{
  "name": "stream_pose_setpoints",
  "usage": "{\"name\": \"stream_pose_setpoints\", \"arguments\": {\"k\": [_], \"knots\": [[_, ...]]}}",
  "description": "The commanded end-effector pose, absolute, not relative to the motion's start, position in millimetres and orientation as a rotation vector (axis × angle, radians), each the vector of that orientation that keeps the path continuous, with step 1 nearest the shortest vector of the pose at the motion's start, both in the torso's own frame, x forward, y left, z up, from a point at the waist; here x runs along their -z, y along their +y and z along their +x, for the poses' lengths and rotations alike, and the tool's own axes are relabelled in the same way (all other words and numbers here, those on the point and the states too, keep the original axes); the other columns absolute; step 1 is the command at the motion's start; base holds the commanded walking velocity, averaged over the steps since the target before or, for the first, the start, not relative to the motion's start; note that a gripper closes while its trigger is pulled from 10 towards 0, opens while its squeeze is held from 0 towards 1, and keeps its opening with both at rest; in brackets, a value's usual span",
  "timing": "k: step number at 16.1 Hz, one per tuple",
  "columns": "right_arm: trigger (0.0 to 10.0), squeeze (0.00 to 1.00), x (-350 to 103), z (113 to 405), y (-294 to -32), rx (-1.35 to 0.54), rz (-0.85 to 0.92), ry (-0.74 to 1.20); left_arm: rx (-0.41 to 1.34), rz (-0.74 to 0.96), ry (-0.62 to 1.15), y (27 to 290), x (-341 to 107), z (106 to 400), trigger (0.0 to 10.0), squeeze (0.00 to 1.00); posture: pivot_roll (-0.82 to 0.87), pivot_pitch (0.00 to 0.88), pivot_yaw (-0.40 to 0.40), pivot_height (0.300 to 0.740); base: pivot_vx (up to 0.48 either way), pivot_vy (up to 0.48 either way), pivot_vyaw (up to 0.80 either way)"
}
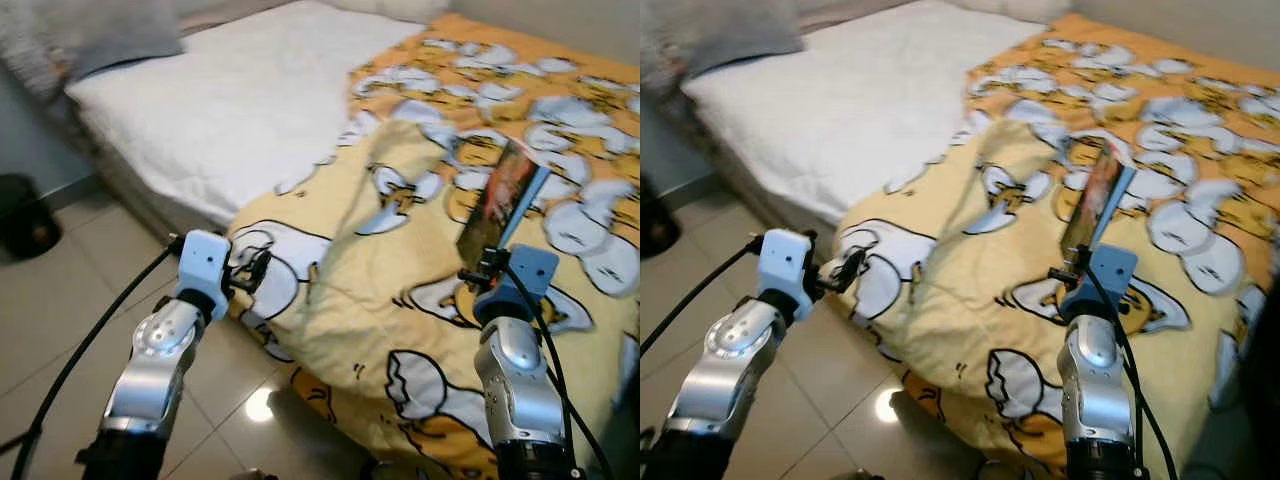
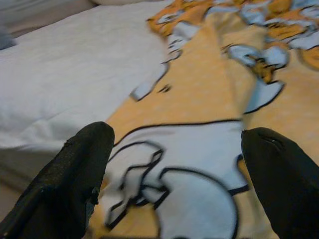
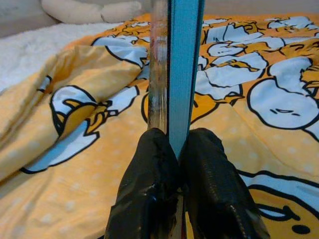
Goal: Clean up the room
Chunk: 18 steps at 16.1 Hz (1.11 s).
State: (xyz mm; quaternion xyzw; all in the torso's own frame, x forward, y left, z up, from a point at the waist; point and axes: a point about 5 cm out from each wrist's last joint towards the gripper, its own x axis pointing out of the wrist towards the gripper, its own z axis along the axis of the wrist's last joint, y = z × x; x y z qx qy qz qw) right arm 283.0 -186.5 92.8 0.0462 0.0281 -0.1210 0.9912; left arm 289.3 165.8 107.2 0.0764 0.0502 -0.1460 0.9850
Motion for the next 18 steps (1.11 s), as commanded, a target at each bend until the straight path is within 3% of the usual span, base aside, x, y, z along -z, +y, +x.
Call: {"name": "stream_pose_setpoints", "arguments": {"k": [1,9,18], "knots": [[10.0,0.0,-109,290,-182,0.21,0.099,-0.007,0.302,0.163,0.094,161,-109,292,10.0,0.0,0.0,0.0,0.051,0.74,0.0,0.0,-0.8],[10.0,0.0,-112,297,-164,0.059,0.168,0.001,0.264,0.168,0.083,167,-110,285,10.0,0.0,0.04,0.0,0.012,0.74,0.0,0.0,-0.8],[10.0,0.0,-109,305,-163,0.041,0.193,0.06,0.279,0.195,0.061,166,-119,301,10.0,0.0,0.02,0.0,0.038,0.74,0.0,0.31,-0.8]]}}
